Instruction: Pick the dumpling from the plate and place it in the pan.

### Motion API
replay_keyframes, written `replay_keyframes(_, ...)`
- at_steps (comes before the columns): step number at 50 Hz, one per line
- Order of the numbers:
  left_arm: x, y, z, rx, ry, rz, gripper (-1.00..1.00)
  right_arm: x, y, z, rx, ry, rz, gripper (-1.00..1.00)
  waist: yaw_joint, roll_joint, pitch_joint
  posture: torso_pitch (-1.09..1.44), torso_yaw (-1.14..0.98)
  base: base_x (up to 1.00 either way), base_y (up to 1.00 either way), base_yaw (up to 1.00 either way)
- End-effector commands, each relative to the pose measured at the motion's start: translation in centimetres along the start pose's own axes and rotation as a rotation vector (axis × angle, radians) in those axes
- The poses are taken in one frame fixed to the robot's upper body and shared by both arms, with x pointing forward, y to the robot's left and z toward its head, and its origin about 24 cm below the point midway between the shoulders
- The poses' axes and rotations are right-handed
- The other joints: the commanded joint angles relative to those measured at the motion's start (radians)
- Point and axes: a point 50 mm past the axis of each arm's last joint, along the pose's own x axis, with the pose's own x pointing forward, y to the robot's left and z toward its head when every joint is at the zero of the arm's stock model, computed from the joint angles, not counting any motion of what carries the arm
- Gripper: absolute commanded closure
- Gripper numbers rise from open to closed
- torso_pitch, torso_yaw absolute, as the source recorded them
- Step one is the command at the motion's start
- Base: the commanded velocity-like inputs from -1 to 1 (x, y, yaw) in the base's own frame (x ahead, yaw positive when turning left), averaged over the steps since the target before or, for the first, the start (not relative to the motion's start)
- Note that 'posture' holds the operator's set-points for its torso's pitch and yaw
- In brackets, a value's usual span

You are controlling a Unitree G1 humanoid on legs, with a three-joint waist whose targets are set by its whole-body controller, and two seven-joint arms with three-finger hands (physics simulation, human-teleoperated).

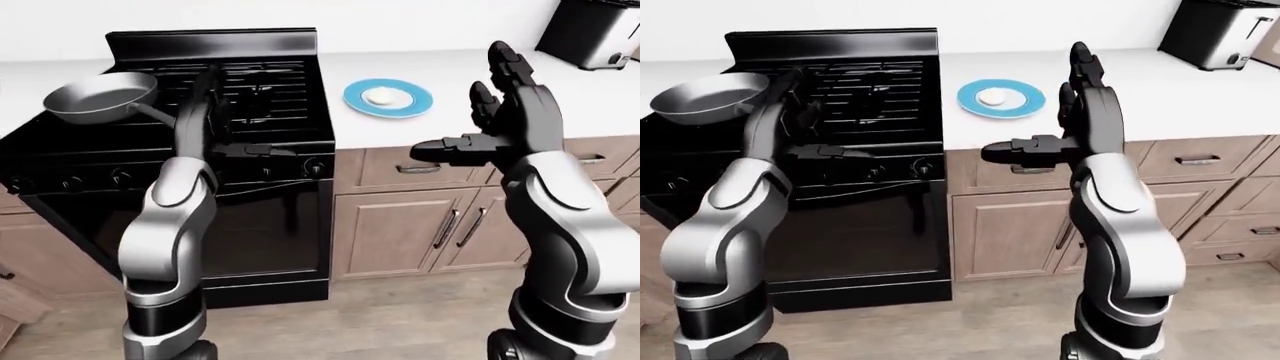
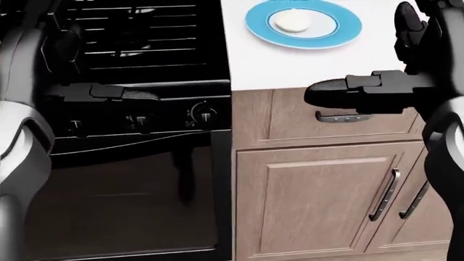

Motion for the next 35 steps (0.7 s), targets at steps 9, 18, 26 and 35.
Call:
replay_keyframes(9, -0.24, 0.39, 1.96, 0.006, -0.097, 0.021, -1.00, -0.24, 0.28, 1.66, 0.000, -0.083, 0.012, -1.00, 0.006, 0.060, -0.040, 0.00, 0.00, 0.21, -0.06, 0.00)
replay_keyframes(18, -0.22, 0.41, 1.90, 0.005, -0.097, 0.022, -1.00, -0.15, 0.29, 1.39, -0.001, -0.080, 0.014, -1.00, 0.022, -0.081, -0.045, 0.00, 0.00, 0.21, -0.06, 0.00)
replay_keyframes(26, -0.25, 0.41, 1.98, 0.005, -0.097, 0.023, -1.00, -0.21, 0.30, 1.58, -0.001, -0.081, 0.013, -1.00, 0.004, -0.018, -0.022, 0.00, 0.00, 0.21, -0.06, 0.00)
replay_keyframes(35, -0.16, 0.48, 1.94, 0.003, -0.096, 0.025, -1.00, -0.18, 0.20, 1.58, 0.001, -0.081, 0.012, -1.00, 0.002, 0.063, -0.029, 0.00, 0.00, 0.21, -0.06, 0.00)
